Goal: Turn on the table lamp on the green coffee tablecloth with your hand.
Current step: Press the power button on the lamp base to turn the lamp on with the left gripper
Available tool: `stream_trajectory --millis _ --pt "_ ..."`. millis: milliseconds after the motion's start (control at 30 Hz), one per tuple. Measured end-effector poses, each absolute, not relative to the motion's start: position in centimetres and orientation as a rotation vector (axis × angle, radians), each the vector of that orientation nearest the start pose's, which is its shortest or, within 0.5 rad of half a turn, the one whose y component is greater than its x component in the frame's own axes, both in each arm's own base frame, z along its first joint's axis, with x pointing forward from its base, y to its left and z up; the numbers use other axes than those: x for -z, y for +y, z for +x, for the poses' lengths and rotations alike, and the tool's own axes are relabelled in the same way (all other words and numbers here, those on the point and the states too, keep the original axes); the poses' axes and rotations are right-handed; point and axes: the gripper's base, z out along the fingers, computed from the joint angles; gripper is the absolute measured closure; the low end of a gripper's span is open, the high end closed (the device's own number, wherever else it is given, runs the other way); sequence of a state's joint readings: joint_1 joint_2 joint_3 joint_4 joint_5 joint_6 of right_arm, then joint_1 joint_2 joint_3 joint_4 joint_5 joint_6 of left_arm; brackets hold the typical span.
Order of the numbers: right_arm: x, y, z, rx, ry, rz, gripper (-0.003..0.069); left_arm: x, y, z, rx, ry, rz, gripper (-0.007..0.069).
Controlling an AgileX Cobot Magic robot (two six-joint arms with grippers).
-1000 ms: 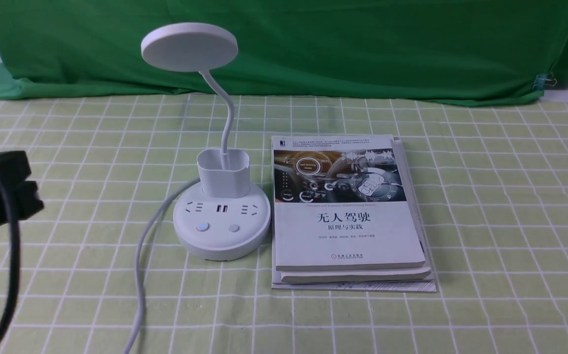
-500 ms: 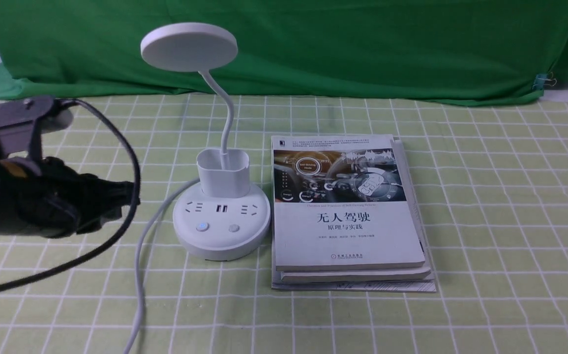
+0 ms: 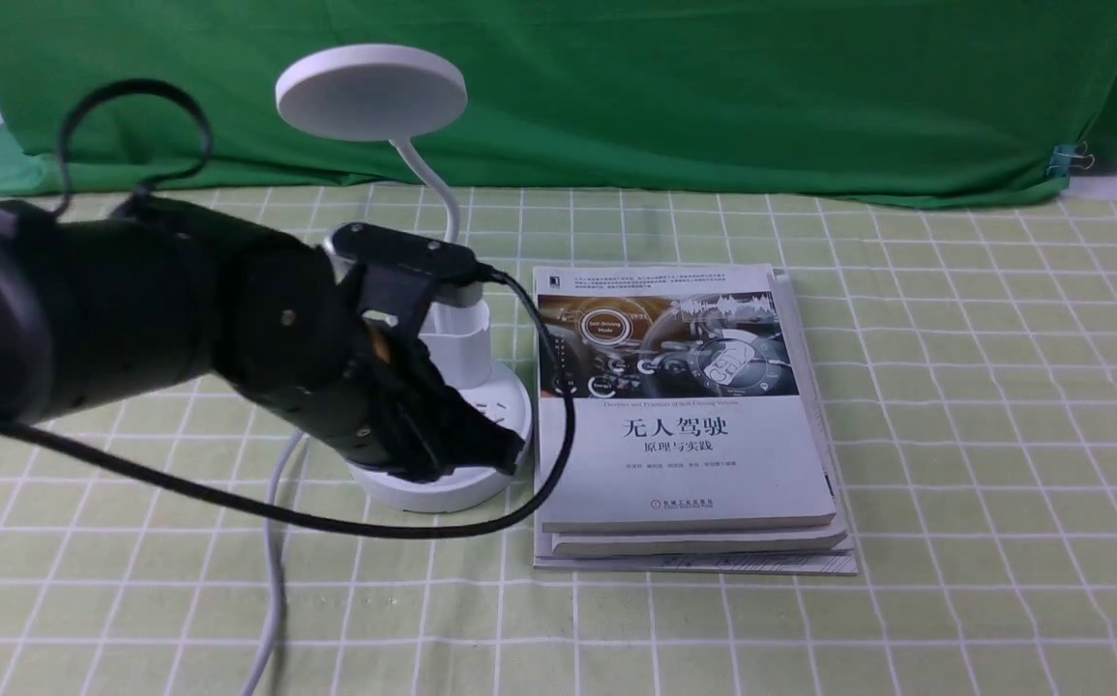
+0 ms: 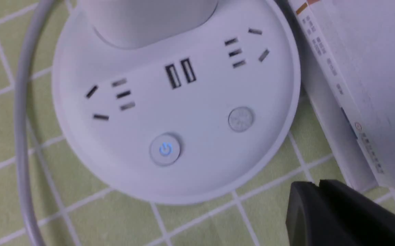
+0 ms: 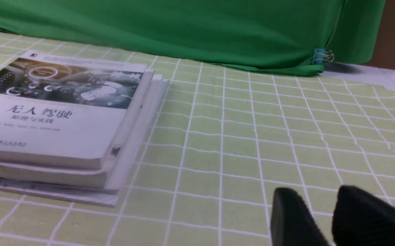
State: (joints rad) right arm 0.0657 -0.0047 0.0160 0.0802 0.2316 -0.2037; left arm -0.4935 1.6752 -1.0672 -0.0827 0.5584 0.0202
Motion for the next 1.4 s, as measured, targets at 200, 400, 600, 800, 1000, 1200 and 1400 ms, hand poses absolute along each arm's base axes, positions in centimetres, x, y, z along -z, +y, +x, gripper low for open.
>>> stream_trajectory --millis 200,400,600,800,1000,1200,1400 --pt "-18.7 0.5 5.5 0.028 1.717 -0.178 0.0414 -19.8 -17.2 31.3 0.161 2.586 0.643 0.0606" --pt "-18.7 0.5 5.5 0.028 1.717 -0.178 0.0414 -18.8 -17.1 32.2 0.082 2.542 0.665 0.0606" --pt "-18.7 0.5 5.5 0.028 1.717 -0.178 0.0414 -18.1 -17.3 32.6 0.078 2.525 0.673 0.0606" --pt "-18.7 0.5 5.5 0.028 1.717 -0.178 0.0414 -17.6 -17.3 32.8 0.073 2.542 0.675 0.0606" --pt "-18.7 0.5 5.5 0.028 1.717 -0.178 0.0414 -17.5 -17.4 32.7 0.085 2.552 0.657 0.0606" --pt "-18.7 0.5 5.5 0.028 1.717 -0.178 0.0414 -17.0 -17.3 32.4 0.096 2.545 0.653 0.0606" --pt "-18.7 0.5 5.5 0.028 1.717 -0.178 0.0414 -17.0 -17.3 32.5 0.098 2.539 0.652 0.0606"
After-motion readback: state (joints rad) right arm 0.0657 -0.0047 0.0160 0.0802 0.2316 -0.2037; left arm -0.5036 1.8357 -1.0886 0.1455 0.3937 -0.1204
